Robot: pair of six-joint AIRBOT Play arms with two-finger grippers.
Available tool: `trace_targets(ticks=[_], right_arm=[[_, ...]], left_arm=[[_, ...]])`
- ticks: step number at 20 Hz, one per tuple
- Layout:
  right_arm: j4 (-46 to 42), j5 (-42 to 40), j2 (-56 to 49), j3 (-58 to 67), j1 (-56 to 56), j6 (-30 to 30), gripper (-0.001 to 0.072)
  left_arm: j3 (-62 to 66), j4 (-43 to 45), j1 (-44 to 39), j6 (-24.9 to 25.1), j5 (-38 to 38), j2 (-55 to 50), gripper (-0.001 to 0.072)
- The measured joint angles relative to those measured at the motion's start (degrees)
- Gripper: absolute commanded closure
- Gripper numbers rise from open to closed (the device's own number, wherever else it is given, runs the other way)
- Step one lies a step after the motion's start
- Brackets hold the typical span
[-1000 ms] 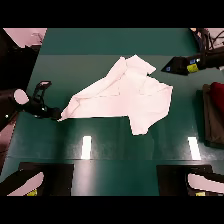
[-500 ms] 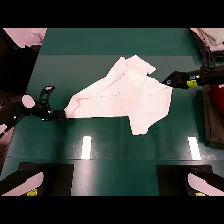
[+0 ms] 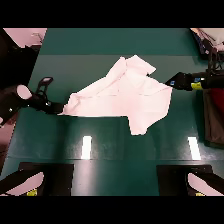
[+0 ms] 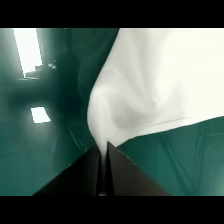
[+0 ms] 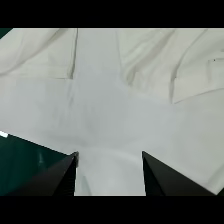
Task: Fold the shirts.
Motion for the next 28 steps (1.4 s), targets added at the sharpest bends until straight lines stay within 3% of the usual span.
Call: trace_targets(ticks=[7,12,16,17,20,24,28], right_arm=[[-0.02,6.45,0.15,-11.85,-12.39,0.90,0.0261],[3.34,1.38,-2.58,-24.61,-15.82,1.03,0.0262],[7.41,-2.89,-8.92,-25.97,-13.05,0.52,0.0266],[8.24,-3.54,-10.36,-25.38,-12.04,0.44,0.0299],[8.85,-5.84,-13.27,-22.64,-9.18,0.24,0.0699],[8.94,-5.68,-12.70,-16.68,-7.45,0.15,0.0698],[8.83,-5.60,-6.43,-4.55,-7.02,0.09,0.0699]], left_arm=[[9.07,-6.34,0.00,0.50,-8.11,4.85,0.0681],[10.14,-11.28,0.00,0.50,-8.44,5.77,0.0682],[10.34,-12.76,0.00,0.48,-8.44,5.95,0.0681],[10.36,-12.98,0.00,0.46,-8.46,5.97,0.0681],[10.36,-13.31,0.00,0.46,-8.70,5.95,0.0682],[11.21,-14.23,0.00,-0.02,-8.50,5.97,0.0682],[20.04,-16.65,0.02,-3.04,-2.51,6.62,0.0682]])
